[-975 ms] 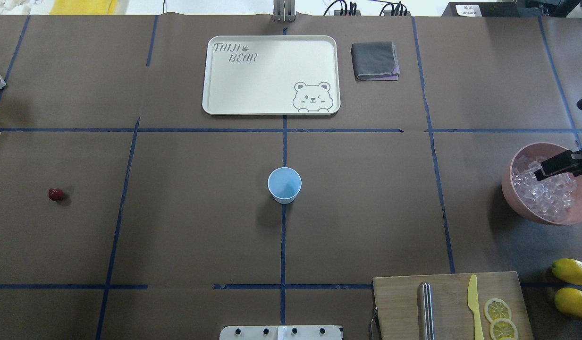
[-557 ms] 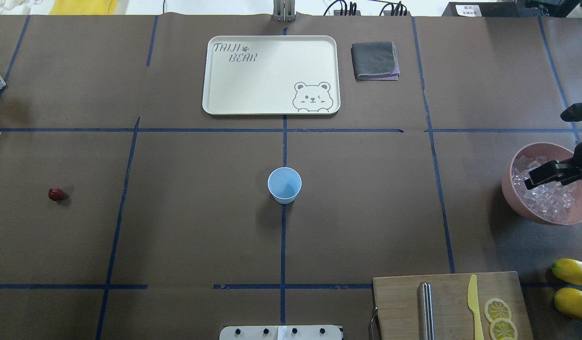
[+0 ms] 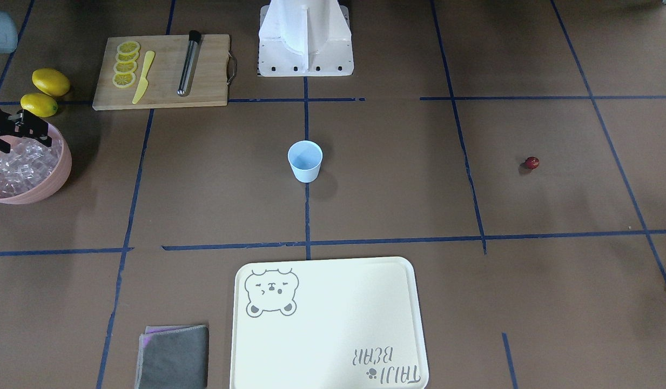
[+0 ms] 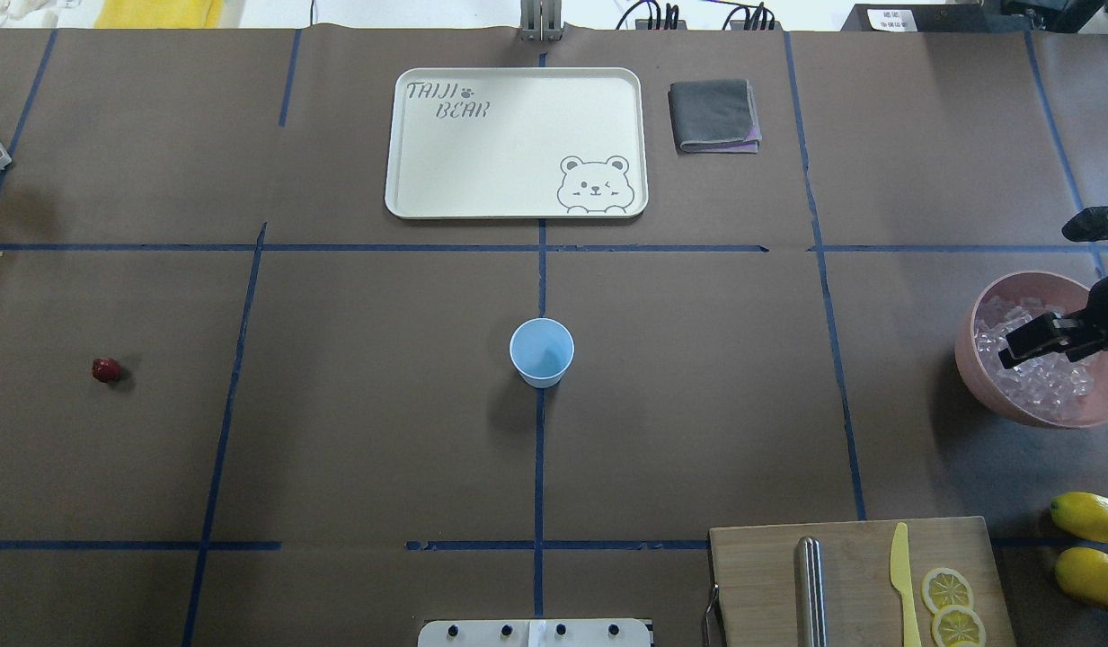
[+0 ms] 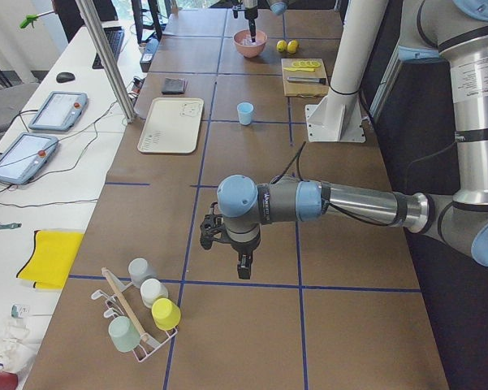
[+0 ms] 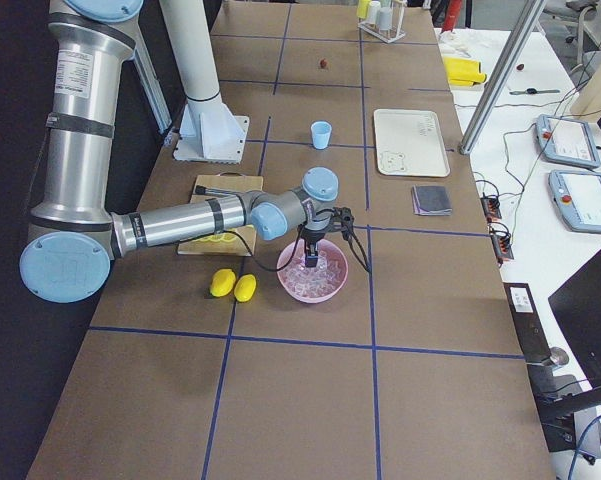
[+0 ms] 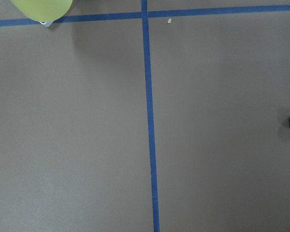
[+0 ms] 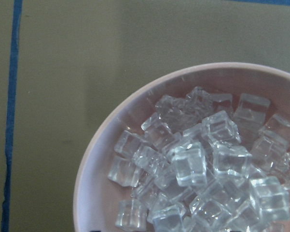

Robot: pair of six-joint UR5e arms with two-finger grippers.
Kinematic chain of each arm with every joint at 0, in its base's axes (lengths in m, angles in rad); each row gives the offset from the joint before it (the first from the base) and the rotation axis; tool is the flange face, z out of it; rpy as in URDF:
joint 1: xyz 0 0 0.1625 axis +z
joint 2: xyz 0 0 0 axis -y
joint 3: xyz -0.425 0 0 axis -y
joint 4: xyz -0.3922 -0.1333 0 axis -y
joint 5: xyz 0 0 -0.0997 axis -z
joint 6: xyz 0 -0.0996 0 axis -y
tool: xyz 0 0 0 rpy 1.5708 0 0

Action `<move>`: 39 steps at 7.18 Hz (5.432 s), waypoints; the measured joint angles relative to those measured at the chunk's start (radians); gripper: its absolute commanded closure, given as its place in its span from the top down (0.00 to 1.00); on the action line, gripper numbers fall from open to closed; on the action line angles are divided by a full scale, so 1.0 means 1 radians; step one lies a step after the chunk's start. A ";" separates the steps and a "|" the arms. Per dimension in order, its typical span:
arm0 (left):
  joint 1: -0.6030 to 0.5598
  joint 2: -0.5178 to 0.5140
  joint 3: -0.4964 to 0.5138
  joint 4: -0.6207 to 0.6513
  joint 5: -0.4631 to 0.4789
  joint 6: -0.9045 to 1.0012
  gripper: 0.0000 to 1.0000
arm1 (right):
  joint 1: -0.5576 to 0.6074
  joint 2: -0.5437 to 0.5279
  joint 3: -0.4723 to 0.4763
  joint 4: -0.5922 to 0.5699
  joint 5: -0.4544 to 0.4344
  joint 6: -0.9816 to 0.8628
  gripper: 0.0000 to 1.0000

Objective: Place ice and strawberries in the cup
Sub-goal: 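Lower the right gripper into the pink bowl and grasp an ice cube, then carry the ice cube with the right gripper over the blue cup and release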

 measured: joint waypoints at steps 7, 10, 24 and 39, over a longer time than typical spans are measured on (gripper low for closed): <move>0.000 -0.001 0.000 -0.001 0.000 0.001 1.00 | -0.016 0.000 -0.014 -0.001 -0.002 0.000 0.69; 0.000 -0.001 0.000 -0.001 0.000 0.001 1.00 | -0.018 0.003 -0.021 0.000 -0.003 -0.001 0.67; 0.001 -0.001 0.002 0.001 -0.017 0.002 1.00 | 0.021 0.004 0.092 0.000 -0.004 0.010 0.00; 0.000 0.007 0.003 -0.045 -0.050 0.003 1.00 | -0.559 0.846 -0.184 -0.006 -0.471 0.996 0.78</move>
